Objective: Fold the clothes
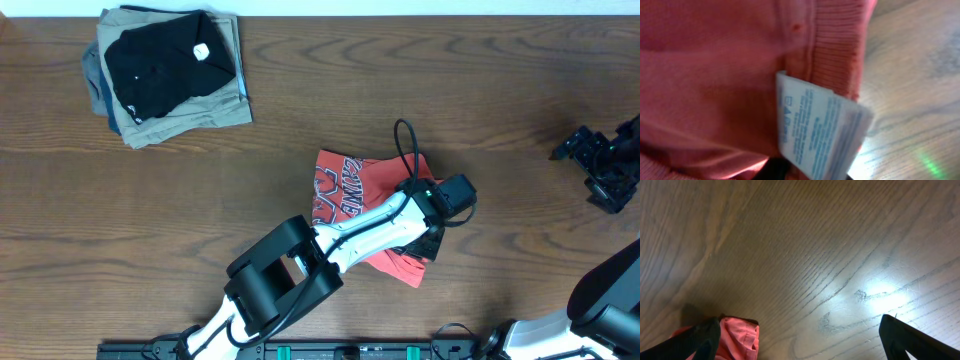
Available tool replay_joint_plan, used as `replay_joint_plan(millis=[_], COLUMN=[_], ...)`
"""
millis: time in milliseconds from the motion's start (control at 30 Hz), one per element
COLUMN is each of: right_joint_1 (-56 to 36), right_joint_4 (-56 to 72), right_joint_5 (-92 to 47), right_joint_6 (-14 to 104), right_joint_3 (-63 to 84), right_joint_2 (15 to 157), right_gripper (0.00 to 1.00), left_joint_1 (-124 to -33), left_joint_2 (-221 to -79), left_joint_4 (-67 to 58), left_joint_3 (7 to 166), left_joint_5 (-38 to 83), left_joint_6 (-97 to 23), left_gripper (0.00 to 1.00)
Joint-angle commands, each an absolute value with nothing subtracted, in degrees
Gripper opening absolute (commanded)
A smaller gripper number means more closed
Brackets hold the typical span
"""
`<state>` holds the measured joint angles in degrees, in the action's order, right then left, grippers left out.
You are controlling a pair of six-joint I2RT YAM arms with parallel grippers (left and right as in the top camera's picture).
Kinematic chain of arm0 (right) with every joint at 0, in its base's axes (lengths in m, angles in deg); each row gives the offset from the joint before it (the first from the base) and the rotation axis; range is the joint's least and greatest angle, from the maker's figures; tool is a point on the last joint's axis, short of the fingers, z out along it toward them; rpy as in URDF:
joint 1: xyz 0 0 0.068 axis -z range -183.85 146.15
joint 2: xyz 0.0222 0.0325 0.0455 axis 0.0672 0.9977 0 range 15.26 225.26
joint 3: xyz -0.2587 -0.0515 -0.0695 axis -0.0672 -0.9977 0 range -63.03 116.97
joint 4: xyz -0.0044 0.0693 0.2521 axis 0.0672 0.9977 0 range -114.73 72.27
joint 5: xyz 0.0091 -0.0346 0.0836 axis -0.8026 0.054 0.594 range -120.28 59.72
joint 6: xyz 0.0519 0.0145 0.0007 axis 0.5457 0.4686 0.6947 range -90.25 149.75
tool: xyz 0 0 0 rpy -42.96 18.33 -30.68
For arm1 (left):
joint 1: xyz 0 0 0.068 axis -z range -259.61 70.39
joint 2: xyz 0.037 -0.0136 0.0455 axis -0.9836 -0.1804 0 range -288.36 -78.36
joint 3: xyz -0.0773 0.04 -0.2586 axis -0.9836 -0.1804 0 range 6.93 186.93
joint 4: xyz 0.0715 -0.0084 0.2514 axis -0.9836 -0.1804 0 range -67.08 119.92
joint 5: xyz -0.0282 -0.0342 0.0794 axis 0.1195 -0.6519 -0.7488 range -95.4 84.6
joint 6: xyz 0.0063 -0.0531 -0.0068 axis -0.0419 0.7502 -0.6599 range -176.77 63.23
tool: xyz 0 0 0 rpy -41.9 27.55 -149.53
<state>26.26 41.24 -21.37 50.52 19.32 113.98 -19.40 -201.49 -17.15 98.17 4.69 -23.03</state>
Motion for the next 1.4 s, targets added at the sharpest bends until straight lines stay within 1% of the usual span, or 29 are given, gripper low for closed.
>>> replay_joint_plan(millis=[0,200,700,733,800,867,1133,1200,1233,1267,1367], right_joint_1=[26.72,26.72,26.72,26.72,26.72,26.72,26.72,26.72,26.72,26.72,26.72], right_joint_4=[41.24,41.26,41.26,41.24,41.26,41.26,41.26,41.26,41.26,41.24,41.26], right_joint_5=[-21.94,-21.94,-21.94,-21.94,-21.94,-21.94,-21.94,-21.94,-21.94,-21.94,-21.94], right_joint_6=[50.45,50.45,50.45,50.45,50.45,50.45,50.45,50.45,50.45,50.45,50.48], right_joint_3=[20.0,19.98,20.0,20.0,20.0,20.0,20.0,20.0,20.0,20.0,20.0], right_joint_2=[112.98,112.98,112.98,112.98,112.98,112.98,112.98,112.98,112.98,112.98,112.98], right_gripper=[0.99,0.99,0.99,0.99,0.99,0.99,0.99,0.99,0.99,0.99,0.99], left_joint_1=[-19.36,-19.19,-18.42,-18.09,-17.26,-16.34,-14.75,-14.77,-14.75,-14.75,-14.77], left_joint_2=[-200.23,-197.58,-197.49,-197.52,-197.84,-198.32,-199.35,-199.24,-199.05,-198.56,-196.03], left_joint_4=[-18.0,-17.32,-14.68,-14.26,-12.75,-11.25,-9.91,-10.31,-10.53,-10.79,-12.86], left_joint_3=[99.92,99.92,100.92,100.92,100.92,100.92,100.92,100.94,100.94,100.94,101.14], left_joint_5=[3.09,3.09,2.96,2.92,2.81,2.15,0.56,2.26,3.51,4.95,5.72], left_joint_6=[-22.77,-22.48,-21.94,-21.98,-22.42,-22.4,-22.37,-22.5,-23.12,-24.03,-25.28], left_gripper=[0.12,0.13,0.13,0.16,0.26,0.28,0.27,0.2,0.19,0.15,0.15])
